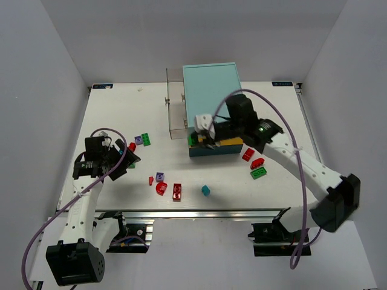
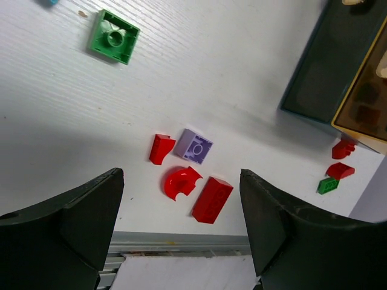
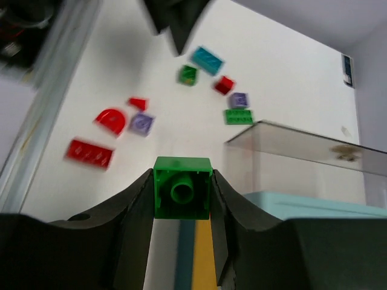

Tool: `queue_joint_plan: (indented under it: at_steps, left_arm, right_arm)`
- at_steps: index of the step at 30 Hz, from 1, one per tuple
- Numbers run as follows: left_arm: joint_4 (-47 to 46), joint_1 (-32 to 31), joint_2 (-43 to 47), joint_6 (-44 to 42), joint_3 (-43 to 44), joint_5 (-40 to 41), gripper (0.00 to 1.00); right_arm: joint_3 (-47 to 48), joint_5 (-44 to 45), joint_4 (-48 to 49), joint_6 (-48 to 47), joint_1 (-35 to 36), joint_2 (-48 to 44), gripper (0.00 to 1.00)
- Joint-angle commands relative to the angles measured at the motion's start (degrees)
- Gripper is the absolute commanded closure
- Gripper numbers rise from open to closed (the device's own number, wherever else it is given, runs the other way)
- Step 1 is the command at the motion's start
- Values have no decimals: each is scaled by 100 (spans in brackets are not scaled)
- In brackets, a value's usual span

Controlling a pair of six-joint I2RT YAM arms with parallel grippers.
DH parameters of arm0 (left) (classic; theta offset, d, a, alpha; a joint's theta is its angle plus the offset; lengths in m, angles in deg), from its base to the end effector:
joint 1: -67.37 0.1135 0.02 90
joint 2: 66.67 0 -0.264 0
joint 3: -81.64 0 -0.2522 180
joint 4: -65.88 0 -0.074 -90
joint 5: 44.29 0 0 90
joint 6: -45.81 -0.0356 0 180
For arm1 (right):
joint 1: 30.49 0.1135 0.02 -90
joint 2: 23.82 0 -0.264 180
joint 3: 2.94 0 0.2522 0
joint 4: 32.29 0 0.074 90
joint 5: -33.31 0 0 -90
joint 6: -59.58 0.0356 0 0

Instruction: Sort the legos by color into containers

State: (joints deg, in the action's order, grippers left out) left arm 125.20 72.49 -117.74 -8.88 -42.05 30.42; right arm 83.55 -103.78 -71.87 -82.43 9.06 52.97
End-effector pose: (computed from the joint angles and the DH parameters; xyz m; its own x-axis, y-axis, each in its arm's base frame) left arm 0.1690 0.0057 0.2542 -0.6975 -0.6223 -0.3553 -0.4107 0.7535 -0.5134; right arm 0.2097 0.2070 0.3641 0.4912 -0.2903 -0.8213 -0.8710 -0.1758 -0.4588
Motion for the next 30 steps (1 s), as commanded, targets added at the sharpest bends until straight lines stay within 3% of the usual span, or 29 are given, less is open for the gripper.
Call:
queue_joint_plan:
  at_steps: [1,5,9,13,19,23,29,30]
  left_arm:
    - [6,-12,53,37,-9,377,13]
    - [-74,-12,1,11,-132,623,13]
    - [-170,-12,-96,2,-115,624,14]
    - [-214,-12,-184,-7,-62,659,14]
    - [-284,-12,-351,-15,-9,764,13]
    - [-311,-12,-606,-33,96,826,13]
    - [-451,-12,-940,-59,184,905,13]
    - [-469,-12,-1036,-77,184,922,13]
  right_arm:
    - [828,1224,2046,2507,237,815,100]
    - [2409,1992,1792,3117,272,1818,100]
    - [2754,2440,2090,3136,334,2225,100]
    - [3352,2590,1739,3205,334,2813,100]
    - [3274,2696,1677,3109,308,2981,73]
    - [3195,2767,1572,3083,290,3026,67]
    - [3037,2758,1580,3004,273,2903,36]
    - [3011,2758,1589,3030,281,2859,35]
